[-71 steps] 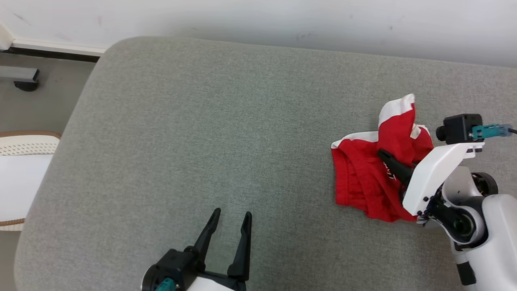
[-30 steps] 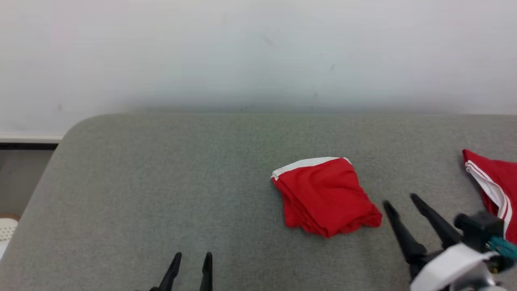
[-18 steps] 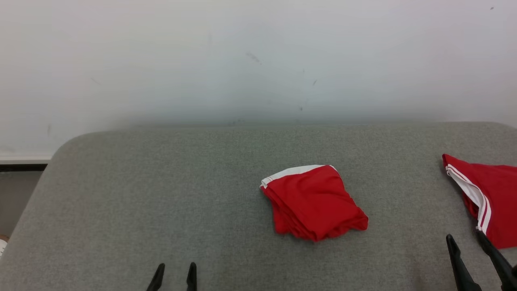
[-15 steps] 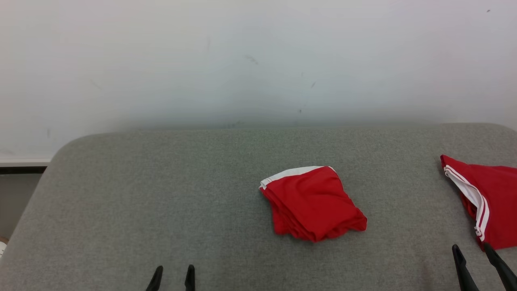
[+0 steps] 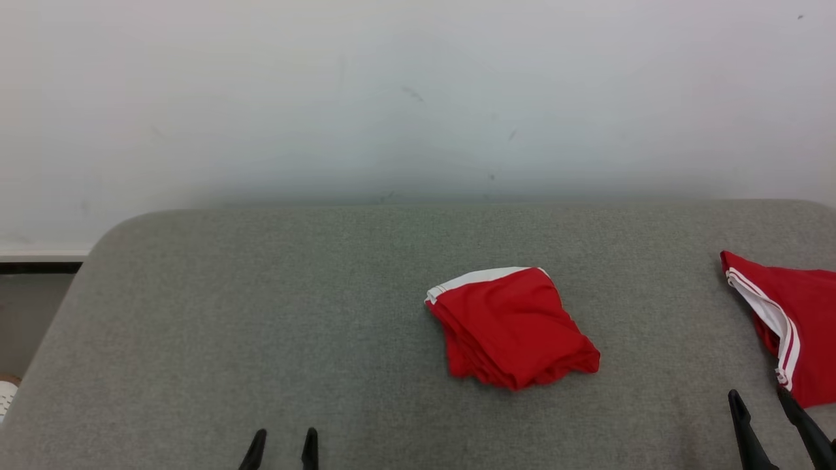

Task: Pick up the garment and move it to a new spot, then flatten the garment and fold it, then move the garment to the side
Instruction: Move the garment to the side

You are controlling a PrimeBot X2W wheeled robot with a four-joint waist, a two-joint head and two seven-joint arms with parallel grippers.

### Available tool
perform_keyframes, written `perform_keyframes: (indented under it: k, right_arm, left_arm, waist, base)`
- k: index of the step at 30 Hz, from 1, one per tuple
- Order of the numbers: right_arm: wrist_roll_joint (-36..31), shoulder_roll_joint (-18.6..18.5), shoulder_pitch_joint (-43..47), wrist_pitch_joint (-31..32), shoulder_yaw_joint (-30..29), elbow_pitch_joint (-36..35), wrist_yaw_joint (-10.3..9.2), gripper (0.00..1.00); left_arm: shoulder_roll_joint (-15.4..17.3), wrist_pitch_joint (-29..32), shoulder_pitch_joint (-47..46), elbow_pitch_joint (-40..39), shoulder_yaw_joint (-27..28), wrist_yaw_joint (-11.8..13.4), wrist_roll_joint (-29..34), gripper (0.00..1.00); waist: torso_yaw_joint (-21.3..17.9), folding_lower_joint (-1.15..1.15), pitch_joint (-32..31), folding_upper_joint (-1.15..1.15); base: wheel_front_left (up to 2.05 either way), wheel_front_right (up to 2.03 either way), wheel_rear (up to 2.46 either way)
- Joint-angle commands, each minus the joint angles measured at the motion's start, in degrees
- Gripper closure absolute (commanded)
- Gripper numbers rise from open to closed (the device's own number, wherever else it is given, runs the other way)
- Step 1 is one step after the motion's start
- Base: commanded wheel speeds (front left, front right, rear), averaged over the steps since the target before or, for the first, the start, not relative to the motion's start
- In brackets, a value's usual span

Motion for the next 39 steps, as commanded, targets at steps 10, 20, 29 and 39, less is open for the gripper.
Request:
perform_keyframes:
  k: [10, 20, 29, 39]
  right_arm:
    - [7.1, -2.52, -5.95, 4.51, 6.03, 0.3, -0.13, 0.0]
    - [26.76, -5.06, -18.4, 27.24, 10.11, 1.61, -0.13, 0.0]
    - [34.13, -8.13, -27.99, 45.49, 11.94, 6.72, -0.13, 0.0]
    - [37.34, -8.33, -32.08, 54.13, 12.14, 10.79, -0.13, 0.0]
  left_arm:
    - [0.2, -0.1, -1.06, 0.17, -0.85, -0.35, 0.66, 0.0]
    - [0.21, -0.1, -6.27, 0.6, -3.56, -1.12, 0.68, 0.0]
    - [0.2, -0.1, -10.18, 1.22, -7.22, -0.19, -1.01, 0.0]
    - [0.2, -0.1, -12.37, 1.62, -9.52, 0.36, -1.99, 0.0]
  waist:
    - [2.27, 0.0, 1.6, 0.0]
    - [6.82, 0.0, 7.38, 0.0]
    - [12.77, 0.0, 11.88, 0.0]
    - [16.8, 0.0, 14.7, 0.0]
  base:
    - [0.0, 0.0, 0.0]
    - [0.0, 0.0, 0.0]
    - [0.0, 0.0, 0.0]
    - [0.0, 0.0, 0.0]
